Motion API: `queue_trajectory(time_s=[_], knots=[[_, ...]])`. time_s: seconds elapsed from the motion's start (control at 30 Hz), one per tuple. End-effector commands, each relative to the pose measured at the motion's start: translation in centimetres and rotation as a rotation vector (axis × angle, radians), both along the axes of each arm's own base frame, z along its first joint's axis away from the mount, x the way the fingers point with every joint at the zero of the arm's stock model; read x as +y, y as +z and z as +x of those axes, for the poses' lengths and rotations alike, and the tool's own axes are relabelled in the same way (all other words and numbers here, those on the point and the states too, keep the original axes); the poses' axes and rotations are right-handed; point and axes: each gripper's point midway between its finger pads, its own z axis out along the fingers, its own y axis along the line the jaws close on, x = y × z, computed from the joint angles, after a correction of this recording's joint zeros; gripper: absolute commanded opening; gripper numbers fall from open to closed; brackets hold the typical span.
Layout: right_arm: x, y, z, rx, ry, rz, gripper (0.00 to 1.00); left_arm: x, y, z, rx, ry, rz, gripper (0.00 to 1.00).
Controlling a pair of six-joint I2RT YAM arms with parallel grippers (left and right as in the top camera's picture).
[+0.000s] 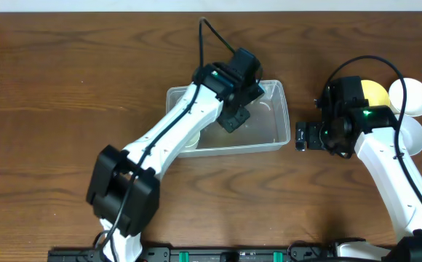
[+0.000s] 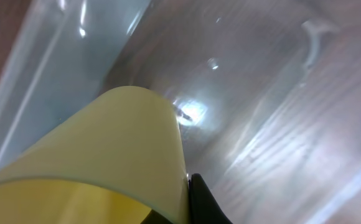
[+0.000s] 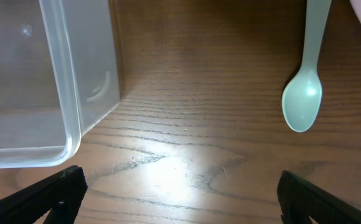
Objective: Pack container
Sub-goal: 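Place the yellow cup in the container beside the grey cup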
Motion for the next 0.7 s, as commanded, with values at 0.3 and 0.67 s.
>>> queue_trajectory(time_s=[0.3, 0.67], knots=[[0.2, 0.3, 0.2, -0.008, 0.02, -0.005, 0.99, 2.8, -4.9, 2.6, -0.045, 0.018, 0.229, 0.06], [0.1, 0.2, 0.0, 0.001, 0.02, -0.006, 0.99, 3.5, -4.8, 3.8, -0.098, 0.036, 0.275, 0.63]])
